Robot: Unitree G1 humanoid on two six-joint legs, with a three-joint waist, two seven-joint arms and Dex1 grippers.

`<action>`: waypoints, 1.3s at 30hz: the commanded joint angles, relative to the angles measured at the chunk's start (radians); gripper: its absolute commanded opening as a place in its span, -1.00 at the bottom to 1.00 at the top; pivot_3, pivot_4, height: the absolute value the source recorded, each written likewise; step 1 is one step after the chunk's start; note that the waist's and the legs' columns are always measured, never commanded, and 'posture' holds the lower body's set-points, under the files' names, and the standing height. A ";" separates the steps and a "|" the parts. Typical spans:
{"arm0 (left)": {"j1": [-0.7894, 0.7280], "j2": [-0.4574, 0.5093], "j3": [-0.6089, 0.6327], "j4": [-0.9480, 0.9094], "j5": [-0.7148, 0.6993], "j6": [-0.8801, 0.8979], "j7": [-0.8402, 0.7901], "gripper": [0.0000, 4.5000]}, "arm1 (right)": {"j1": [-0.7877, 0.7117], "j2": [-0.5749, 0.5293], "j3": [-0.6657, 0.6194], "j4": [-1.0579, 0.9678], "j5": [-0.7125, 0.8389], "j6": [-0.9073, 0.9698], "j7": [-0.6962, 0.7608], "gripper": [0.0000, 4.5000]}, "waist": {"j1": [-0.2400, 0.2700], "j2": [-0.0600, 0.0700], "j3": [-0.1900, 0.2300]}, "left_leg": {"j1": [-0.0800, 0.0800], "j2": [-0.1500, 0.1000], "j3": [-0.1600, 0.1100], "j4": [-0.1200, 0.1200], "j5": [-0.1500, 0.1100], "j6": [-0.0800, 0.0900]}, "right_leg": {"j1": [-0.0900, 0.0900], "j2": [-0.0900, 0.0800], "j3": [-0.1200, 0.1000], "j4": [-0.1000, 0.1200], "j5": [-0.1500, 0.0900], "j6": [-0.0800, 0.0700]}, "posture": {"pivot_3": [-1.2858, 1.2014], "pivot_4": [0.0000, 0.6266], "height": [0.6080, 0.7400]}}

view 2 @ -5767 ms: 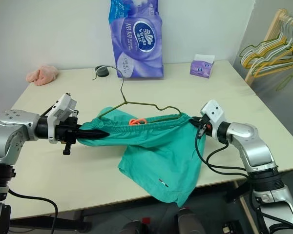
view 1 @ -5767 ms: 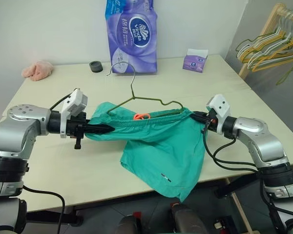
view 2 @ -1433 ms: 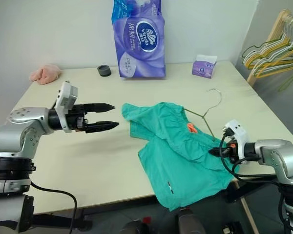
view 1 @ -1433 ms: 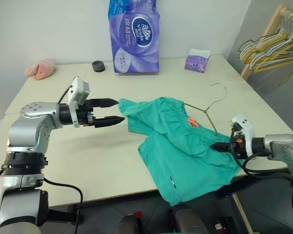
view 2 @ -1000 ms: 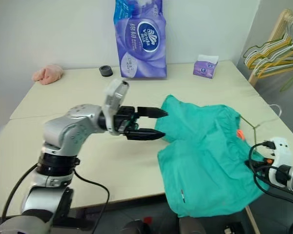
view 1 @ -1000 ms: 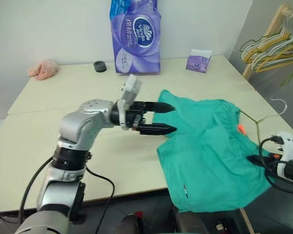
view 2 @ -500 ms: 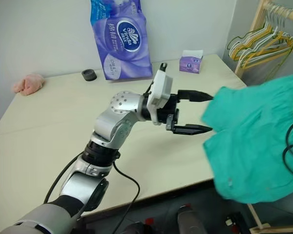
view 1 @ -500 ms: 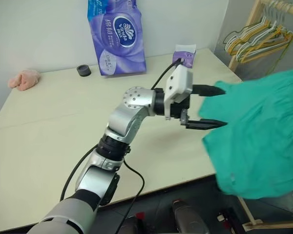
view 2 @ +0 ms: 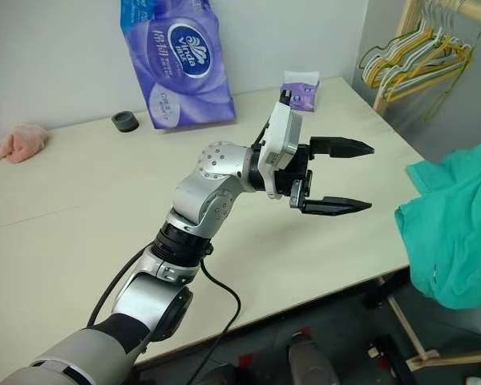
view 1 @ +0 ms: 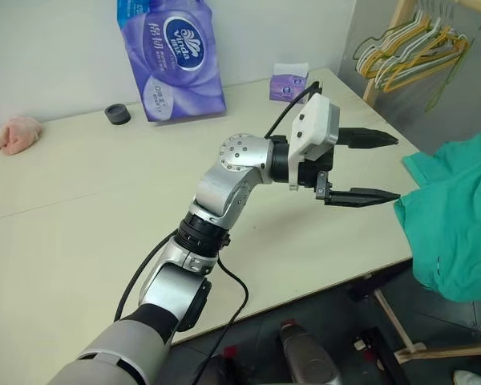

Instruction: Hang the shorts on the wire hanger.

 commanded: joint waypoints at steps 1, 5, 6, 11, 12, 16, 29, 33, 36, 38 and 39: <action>-0.037 -0.017 0.016 -0.017 -0.007 -0.018 0.009 0.84 | -0.063 -0.074 0.054 0.090 0.003 -0.025 0.020 -1.00 | -0.006 0.000 0.006 | 0.000 0.000 0.000 0.000 0.000 0.001 | 0.000 0.000 0.000 -0.001 0.000 0.001 | -0.30 -0.32 1.00; -0.055 -0.036 0.025 -0.013 -0.029 -0.004 0.003 0.84 | -0.104 -0.126 0.132 0.182 0.020 -0.013 0.059 -1.00 | -0.014 0.001 0.017 | -0.001 0.000 0.004 0.000 -0.001 0.001 | 0.000 0.000 0.008 -0.006 0.003 0.005 | -0.30 -0.30 1.00; -0.063 -0.041 0.028 -0.010 -0.036 0.003 -0.002 0.84 | -0.113 -0.130 0.144 0.196 0.021 -0.009 0.064 -1.00 | -0.018 0.000 0.019 | -0.001 0.000 0.005 0.000 -0.001 0.001 | 0.000 0.000 0.010 -0.007 0.004 0.006 | -0.30 -0.30 1.00; -0.123 -0.060 0.035 0.031 -0.076 0.042 -0.042 0.84 | -0.167 -0.108 0.143 0.216 0.031 0.007 0.075 -1.00 | -0.032 -0.003 0.021 | -0.001 0.000 0.011 0.000 -0.002 0.002 | 0.000 0.000 0.016 -0.013 0.007 0.012 | -0.30 -0.30 1.00; -0.135 -0.066 0.040 0.043 -0.083 0.049 -0.047 0.84 | -0.179 -0.102 0.134 0.216 0.031 0.013 0.070 -1.00 | -0.033 -0.003 0.021 | -0.001 0.000 0.013 0.000 -0.002 0.003 | 0.000 0.000 0.017 -0.013 0.007 0.012 | -0.30 -0.30 1.00; -0.199 -0.095 0.064 0.120 -0.098 0.048 -0.052 0.85 | -0.215 -0.079 0.072 0.188 0.013 0.037 0.031 -0.69 | -0.037 -0.003 0.022 | -0.001 -0.001 0.015 0.000 -0.003 0.004 | 0.000 0.000 0.018 -0.014 0.007 0.014 | -0.31 -0.31 1.00; -0.244 -0.136 0.068 0.225 -0.061 -0.024 -0.097 0.85 | -0.311 -0.007 -0.038 0.030 -0.023 0.013 -0.097 0.99 | -0.082 0.001 0.025 | -0.001 0.000 0.020 -0.001 -0.006 0.005 | -0.001 0.000 0.022 -0.016 0.006 0.018 | -0.32 -0.35 1.00; -0.246 -0.134 0.087 0.208 -0.090 0.028 -0.096 0.85 | -0.343 0.009 -0.005 0.008 -0.012 -0.048 -0.095 0.99 | -0.089 0.003 0.024 | -0.001 0.000 0.021 -0.001 -0.006 0.006 | -0.001 0.000 0.022 -0.016 0.006 0.018 | -0.31 -0.37 1.00; -0.243 -0.114 0.074 0.203 -0.082 0.063 -0.100 0.85 | -0.277 -0.007 0.089 -0.065 0.001 -0.198 -0.033 0.99 | -0.089 0.004 0.023 | -0.001 0.000 0.022 -0.001 -0.006 0.006 | -0.001 -0.001 0.023 -0.017 0.006 0.019 | -0.30 -0.38 1.00; -0.243 -0.100 0.064 0.203 -0.068 0.081 -0.095 0.85 | -0.224 -0.011 0.141 -0.115 -0.002 -0.321 0.004 0.99 | -0.090 0.005 0.023 | 0.000 0.000 0.023 -0.001 -0.007 0.006 | -0.001 -0.001 0.023 -0.017 0.006 0.019 | -0.30 -0.39 1.00; -0.244 -0.097 0.062 0.203 -0.063 0.086 -0.093 0.85 | -0.207 -0.013 0.154 -0.126 -0.005 -0.360 0.013 0.99 | -0.090 0.005 0.023 | 0.000 0.000 0.023 -0.001 -0.007 0.006 | -0.001 0.000 0.023 -0.017 0.006 0.020 | -0.30 -0.40 1.00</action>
